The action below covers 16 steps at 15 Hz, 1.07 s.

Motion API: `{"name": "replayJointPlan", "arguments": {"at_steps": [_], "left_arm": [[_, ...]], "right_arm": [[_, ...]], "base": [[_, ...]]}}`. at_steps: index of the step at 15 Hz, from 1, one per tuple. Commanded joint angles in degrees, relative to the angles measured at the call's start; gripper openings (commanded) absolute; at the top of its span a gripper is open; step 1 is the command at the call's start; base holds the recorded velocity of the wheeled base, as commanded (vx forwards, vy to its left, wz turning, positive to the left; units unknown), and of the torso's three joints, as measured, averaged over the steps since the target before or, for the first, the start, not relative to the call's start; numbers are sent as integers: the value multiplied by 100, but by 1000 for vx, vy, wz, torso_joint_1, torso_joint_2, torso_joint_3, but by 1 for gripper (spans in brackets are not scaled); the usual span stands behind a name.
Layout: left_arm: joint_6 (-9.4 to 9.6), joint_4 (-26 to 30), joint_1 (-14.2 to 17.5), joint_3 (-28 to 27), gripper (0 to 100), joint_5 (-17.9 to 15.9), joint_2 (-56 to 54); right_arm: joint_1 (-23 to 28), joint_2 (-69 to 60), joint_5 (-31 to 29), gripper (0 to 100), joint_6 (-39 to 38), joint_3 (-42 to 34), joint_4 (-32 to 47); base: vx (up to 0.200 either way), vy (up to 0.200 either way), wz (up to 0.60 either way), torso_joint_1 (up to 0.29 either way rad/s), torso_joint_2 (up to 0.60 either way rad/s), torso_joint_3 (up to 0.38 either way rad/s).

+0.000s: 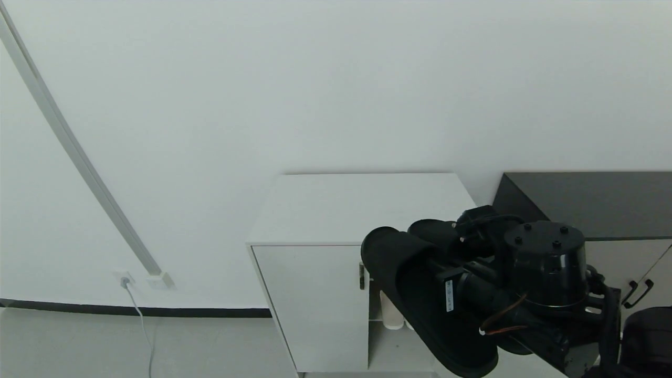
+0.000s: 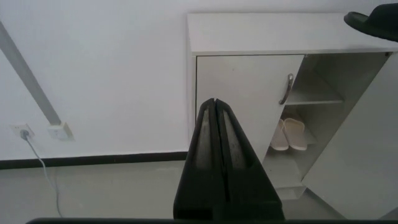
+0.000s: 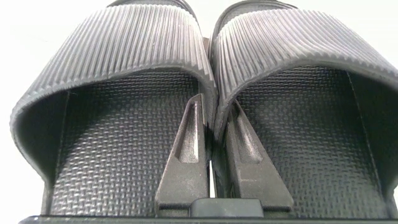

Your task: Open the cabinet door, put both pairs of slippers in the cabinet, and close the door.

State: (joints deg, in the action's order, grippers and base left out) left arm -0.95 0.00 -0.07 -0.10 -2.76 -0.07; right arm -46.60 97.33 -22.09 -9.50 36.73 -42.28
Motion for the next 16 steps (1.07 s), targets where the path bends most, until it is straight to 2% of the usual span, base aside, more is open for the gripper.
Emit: {"name": "replayJointPlan", "arguments": {"at_steps": [1, 16], "left_arm": [[-2, 0, -1, 1, 0, 3, 7], [-2, 0, -1, 1, 0, 3, 7]], "right_arm": [[-7, 23, 3, 0, 0, -8, 0], [-15, 23, -6, 0, 9, -96, -61]], "base": [[0, 0, 0, 0, 0, 0], [0, 0, 0, -5, 10, 6]]}}
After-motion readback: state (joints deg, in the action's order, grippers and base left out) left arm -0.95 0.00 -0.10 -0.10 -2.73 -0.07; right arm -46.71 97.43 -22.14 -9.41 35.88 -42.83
